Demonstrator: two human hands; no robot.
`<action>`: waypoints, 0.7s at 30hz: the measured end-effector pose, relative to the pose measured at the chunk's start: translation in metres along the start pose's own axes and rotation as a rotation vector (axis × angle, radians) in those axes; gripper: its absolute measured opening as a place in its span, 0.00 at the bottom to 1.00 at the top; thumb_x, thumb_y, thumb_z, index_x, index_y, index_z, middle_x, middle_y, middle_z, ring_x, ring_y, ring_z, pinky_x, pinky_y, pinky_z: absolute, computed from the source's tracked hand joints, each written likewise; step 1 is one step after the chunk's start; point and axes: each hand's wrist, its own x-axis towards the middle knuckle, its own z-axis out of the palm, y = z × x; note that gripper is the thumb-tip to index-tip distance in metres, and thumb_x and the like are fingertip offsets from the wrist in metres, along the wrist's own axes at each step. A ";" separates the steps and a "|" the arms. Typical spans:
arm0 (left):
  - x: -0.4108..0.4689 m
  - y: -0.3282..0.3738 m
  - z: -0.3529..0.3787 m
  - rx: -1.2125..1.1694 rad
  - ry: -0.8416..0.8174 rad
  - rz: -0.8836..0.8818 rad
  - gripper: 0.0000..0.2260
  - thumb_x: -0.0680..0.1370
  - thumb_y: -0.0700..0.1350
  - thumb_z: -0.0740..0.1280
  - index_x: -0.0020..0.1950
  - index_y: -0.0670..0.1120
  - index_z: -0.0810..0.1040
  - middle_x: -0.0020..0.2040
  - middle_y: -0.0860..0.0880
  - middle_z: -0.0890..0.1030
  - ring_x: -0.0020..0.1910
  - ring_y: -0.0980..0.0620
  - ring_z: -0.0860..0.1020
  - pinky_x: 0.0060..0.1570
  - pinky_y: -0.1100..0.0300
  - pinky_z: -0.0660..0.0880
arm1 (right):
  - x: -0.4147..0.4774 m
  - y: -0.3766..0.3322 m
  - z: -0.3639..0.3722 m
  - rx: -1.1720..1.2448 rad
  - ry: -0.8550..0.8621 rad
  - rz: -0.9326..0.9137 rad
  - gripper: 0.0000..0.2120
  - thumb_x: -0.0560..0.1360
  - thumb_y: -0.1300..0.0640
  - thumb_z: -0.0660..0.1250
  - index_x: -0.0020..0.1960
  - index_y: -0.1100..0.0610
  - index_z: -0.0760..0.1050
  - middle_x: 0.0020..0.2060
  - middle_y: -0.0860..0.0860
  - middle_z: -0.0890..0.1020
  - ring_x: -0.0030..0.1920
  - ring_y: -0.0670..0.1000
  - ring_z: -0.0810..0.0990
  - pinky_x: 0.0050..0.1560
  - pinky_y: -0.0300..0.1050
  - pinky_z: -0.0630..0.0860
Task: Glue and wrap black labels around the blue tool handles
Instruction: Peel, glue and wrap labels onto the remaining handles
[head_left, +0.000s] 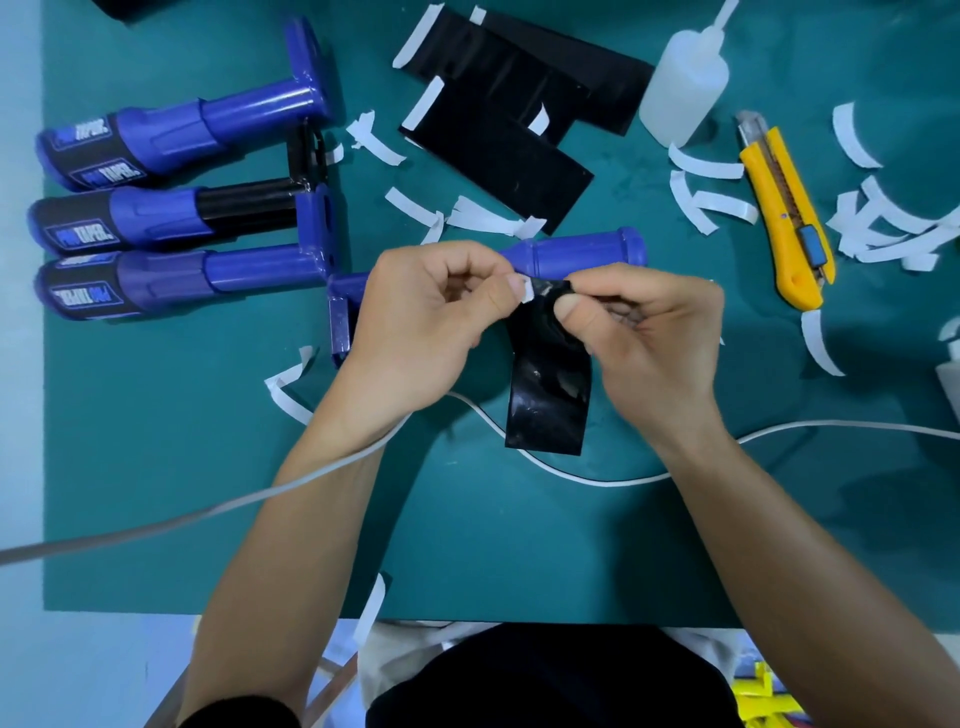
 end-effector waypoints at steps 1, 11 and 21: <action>0.000 0.000 -0.002 0.027 0.011 0.006 0.07 0.78 0.44 0.73 0.40 0.52 0.83 0.33 0.47 0.79 0.31 0.58 0.71 0.34 0.66 0.69 | 0.002 -0.002 -0.001 0.046 0.012 0.034 0.10 0.74 0.66 0.72 0.37 0.54 0.82 0.26 0.49 0.74 0.27 0.55 0.69 0.29 0.45 0.65; 0.011 -0.004 -0.055 0.705 0.520 0.103 0.08 0.79 0.50 0.66 0.48 0.53 0.84 0.39 0.54 0.83 0.41 0.50 0.80 0.46 0.54 0.73 | 0.028 -0.009 -0.065 0.140 -0.373 0.497 0.05 0.69 0.60 0.75 0.35 0.55 0.82 0.27 0.54 0.76 0.26 0.51 0.72 0.27 0.38 0.66; 0.019 -0.026 -0.021 0.939 0.646 0.401 0.11 0.74 0.52 0.76 0.38 0.47 0.85 0.52 0.53 0.88 0.47 0.48 0.86 0.36 0.55 0.71 | 0.047 -0.023 -0.081 -0.496 0.317 0.096 0.11 0.73 0.45 0.71 0.41 0.54 0.82 0.30 0.47 0.81 0.31 0.48 0.78 0.39 0.47 0.78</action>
